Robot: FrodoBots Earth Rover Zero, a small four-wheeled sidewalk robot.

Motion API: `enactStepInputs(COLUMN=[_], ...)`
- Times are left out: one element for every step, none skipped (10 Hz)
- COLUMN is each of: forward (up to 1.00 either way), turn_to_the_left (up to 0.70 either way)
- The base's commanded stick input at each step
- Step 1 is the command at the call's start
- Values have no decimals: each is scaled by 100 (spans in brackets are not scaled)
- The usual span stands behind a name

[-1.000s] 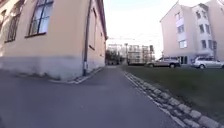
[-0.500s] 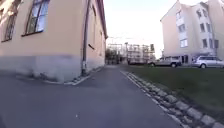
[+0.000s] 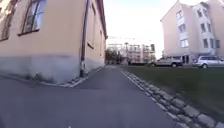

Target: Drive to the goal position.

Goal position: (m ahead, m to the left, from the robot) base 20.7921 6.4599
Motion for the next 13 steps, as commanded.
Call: enactStepInputs(forward=[50,50,50,50,50,50,50,50,50,50,50,50,50], turn_to_the_left=[0,0,0,0,0,0,0,0,0,0,0,0,0])
